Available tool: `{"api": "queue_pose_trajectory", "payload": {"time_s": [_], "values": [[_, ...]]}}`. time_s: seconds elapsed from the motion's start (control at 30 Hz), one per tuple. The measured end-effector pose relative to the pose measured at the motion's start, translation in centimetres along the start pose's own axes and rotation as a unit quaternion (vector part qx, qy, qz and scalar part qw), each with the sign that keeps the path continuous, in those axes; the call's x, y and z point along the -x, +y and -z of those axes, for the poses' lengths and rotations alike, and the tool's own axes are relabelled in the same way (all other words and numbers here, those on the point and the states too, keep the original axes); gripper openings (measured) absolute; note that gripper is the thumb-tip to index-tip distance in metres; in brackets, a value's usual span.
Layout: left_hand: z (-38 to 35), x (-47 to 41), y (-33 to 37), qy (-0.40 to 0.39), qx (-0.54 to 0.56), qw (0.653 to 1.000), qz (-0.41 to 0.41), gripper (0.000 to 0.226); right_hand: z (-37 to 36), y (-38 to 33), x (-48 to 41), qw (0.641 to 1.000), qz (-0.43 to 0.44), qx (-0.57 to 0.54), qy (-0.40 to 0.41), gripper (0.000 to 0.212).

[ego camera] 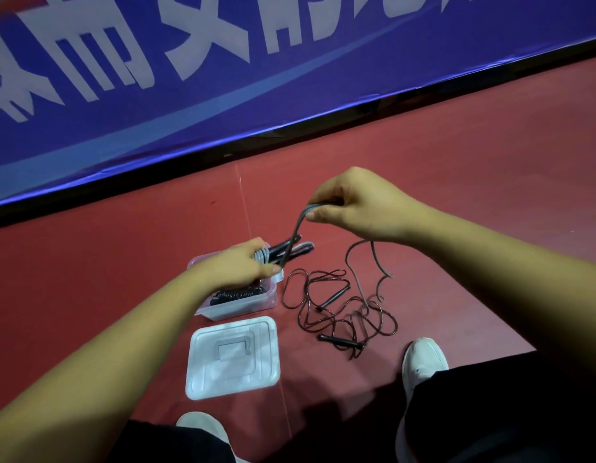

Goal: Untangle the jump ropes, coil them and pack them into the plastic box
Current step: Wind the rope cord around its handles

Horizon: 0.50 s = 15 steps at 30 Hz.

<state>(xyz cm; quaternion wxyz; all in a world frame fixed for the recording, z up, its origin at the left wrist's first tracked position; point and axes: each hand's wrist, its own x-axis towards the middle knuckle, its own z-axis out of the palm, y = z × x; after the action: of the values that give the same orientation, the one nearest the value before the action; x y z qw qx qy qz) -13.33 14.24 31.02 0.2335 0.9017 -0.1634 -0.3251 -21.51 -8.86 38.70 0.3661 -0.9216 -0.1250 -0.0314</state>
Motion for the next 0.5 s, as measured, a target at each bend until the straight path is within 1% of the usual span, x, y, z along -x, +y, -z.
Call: {"api": "queue_pose_trajectory", "payload": {"time_s": [0.07, 0.1, 0.13, 0.2, 0.23, 0.27, 0.3, 0.33, 0.4, 0.47, 0.5], "values": [[0.1, 0.5, 0.3, 0.009, -0.151, 0.988, -0.017, 0.030, -0.4, 0.2, 0.0, 1.000, -0.004, -0.002, 0.002, 0.016], [0.0, 0.8, 0.5, 0.019, -0.199, 0.980, -0.027, 0.032, -0.6, 0.2, -0.1, 1.000, -0.005, -0.005, 0.006, 0.015], [-0.2, 1.1, 0.9, 0.027, -0.231, 0.972, -0.041, 0.038, -0.7, 0.2, -0.2, 1.000, -0.005, -0.005, 0.011, 0.015], [-0.8, 1.6, 1.5, 0.032, -0.266, 0.962, -0.059, 0.058, -0.8, 0.2, -0.4, 1.000, -0.001, 0.000, 0.023, 0.014], [-1.3, 1.9, 1.8, 0.040, -0.278, 0.957, -0.070, 0.060, -0.8, 0.3, -0.5, 1.000, -0.001, 0.002, 0.029, 0.015], [-1.6, 2.0, 2.0, 0.047, -0.277, 0.956, -0.087, 0.057, -0.7, 0.4, -0.6, 0.999, -0.005, 0.000, 0.037, 0.014], [-1.9, 2.1, 2.1, 0.045, -0.255, 0.960, -0.109, 0.048, -0.6, 0.8, -0.8, 0.999, -0.016, -0.005, 0.048, 0.014], [-2.1, 2.3, 2.3, 0.029, -0.219, 0.966, -0.136, 0.039, -0.3, 1.3, -0.8, 0.998, -0.030, -0.013, 0.060, 0.015], [-2.3, 2.8, 2.5, -0.026, -0.131, 0.973, -0.190, 0.029, 0.1, 2.5, -0.9, 0.995, -0.062, -0.035, 0.074, 0.017], [-2.0, 3.4, 2.7, -0.065, -0.038, 0.970, -0.232, 0.021, 0.2, 3.7, -0.8, 0.987, -0.105, -0.091, 0.080, 0.017], [-1.8, 3.7, 2.8, -0.071, 0.012, 0.966, -0.247, 0.019, 0.0, 4.2, -0.8, 0.980, -0.128, -0.131, 0.077, 0.017]]}}
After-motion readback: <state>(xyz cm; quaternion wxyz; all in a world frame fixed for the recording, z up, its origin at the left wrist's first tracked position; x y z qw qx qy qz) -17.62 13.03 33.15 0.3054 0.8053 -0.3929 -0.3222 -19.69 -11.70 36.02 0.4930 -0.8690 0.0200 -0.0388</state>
